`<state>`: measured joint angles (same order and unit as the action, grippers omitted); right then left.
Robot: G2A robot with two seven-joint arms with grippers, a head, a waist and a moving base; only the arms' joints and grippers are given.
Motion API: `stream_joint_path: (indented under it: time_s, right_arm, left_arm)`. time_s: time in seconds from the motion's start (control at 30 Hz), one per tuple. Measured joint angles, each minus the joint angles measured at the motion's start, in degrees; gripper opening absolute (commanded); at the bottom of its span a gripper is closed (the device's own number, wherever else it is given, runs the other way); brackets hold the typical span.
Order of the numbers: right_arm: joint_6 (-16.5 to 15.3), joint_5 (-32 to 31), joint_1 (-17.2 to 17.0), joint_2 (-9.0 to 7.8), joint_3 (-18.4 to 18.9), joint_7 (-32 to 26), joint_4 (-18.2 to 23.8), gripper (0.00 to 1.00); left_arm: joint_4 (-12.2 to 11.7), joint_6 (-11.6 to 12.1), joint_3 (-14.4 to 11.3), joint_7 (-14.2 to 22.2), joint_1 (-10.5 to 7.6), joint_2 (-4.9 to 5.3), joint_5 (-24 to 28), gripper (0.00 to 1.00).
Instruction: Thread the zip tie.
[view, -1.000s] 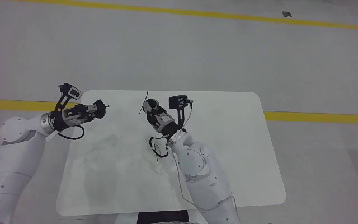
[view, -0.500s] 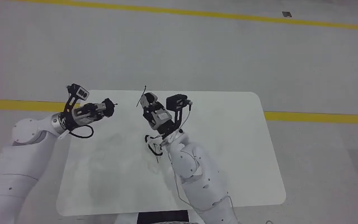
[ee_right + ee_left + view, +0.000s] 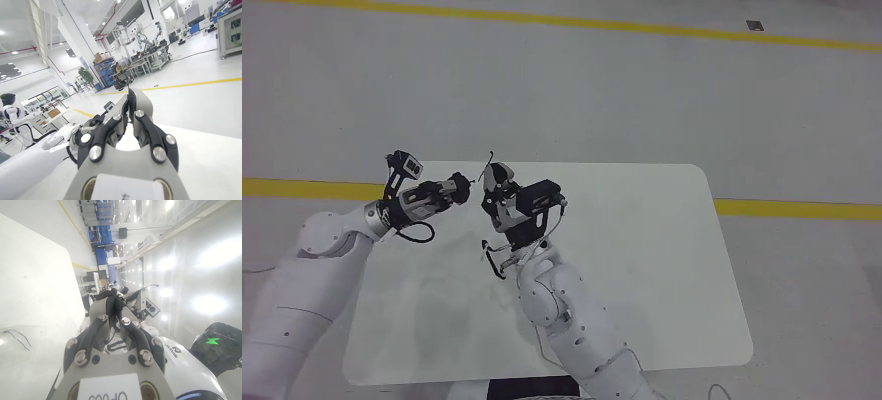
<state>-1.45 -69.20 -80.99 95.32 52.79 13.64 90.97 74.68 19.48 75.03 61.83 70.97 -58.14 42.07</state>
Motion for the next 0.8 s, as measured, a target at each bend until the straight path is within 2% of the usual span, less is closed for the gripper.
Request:
stream_joint_path:
  time_s: [0.23,0.3,0.4,0.57,0.8]
  right_arm:
    - [-0.04,0.03,-0.01,0.0,0.0,-0.05,0.0,0.0]
    - [0.13,-0.9,0.14,-0.07,-0.04,-0.19,0.07,0.0]
    - [1.89,-5.57,0.81,-0.25,-0.6,-0.08,-0.37,0.0]
    - [4.87,-8.08,1.55,-0.08,-1.63,0.94,-1.85,0.0]
    - [5.19,-7.76,1.73,-0.02,-1.86,1.67,-2.28,0.0]
  left_arm:
    - [0.04,-0.02,0.01,-0.01,0.02,0.01,-0.01,0.0]
    - [0.67,-0.44,-0.23,-1.21,0.33,-0.06,-0.21,0.0]
    - [1.67,-0.69,-0.32,-2.65,0.93,-0.06,-0.59,0.0]
    - [2.38,-0.85,-0.43,-3.75,1.49,-0.02,-1.58,0.0]
    - [2.61,-0.85,-0.4,-3.68,1.59,0.02,-1.77,0.0]
